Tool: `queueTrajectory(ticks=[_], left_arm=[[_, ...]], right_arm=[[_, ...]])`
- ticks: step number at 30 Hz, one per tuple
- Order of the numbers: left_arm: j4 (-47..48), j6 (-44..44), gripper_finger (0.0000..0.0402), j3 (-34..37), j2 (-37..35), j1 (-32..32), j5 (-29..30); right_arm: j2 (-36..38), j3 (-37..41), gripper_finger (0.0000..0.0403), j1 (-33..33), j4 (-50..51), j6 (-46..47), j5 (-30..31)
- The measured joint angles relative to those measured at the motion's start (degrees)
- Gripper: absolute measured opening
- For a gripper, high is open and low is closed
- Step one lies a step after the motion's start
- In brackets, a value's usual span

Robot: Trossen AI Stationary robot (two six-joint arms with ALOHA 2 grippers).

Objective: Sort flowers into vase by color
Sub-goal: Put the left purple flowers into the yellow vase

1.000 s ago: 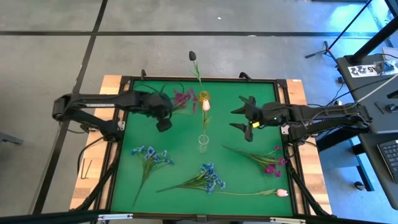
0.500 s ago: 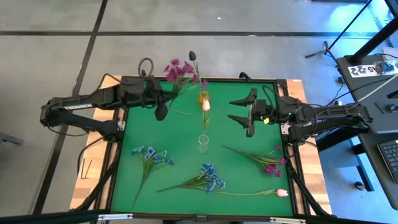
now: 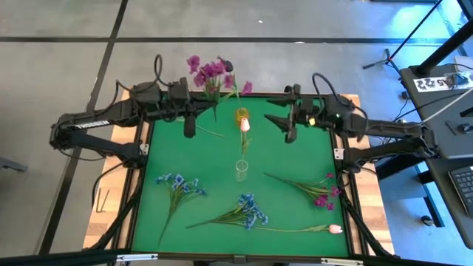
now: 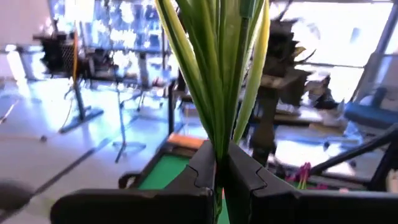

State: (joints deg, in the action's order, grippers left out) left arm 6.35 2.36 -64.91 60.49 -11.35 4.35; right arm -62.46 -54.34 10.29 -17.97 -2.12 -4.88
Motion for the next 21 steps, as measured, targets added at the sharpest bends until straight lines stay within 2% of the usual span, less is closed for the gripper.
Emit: queueTrajectory(ticks=[4, 11, 16, 21], left_arm=[[0.45, -0.93, 0.0005, -3.96, 2.50, -0.02, -2.27], [0.23, -1.60, 0.0009, -9.66, 7.59, 0.01, -2.59], [-0.12, -2.16, 0.0009, -12.11, 10.47, 0.04, -2.66], [-2.69, -2.50, 0.0009, -12.47, 11.60, 0.04, -5.45]], right_arm=[[-4.36, -4.45, 0.0250, 3.51, 0.02, 1.69, -5.77], [-12.37, -12.00, 0.0250, 4.75, 0.17, 2.06, -11.10], [-17.12, -16.49, 0.0250, 4.74, 0.16, 3.22, -12.83], [-20.24, -18.88, 0.0250, 4.74, 0.12, 3.38, -13.02]])
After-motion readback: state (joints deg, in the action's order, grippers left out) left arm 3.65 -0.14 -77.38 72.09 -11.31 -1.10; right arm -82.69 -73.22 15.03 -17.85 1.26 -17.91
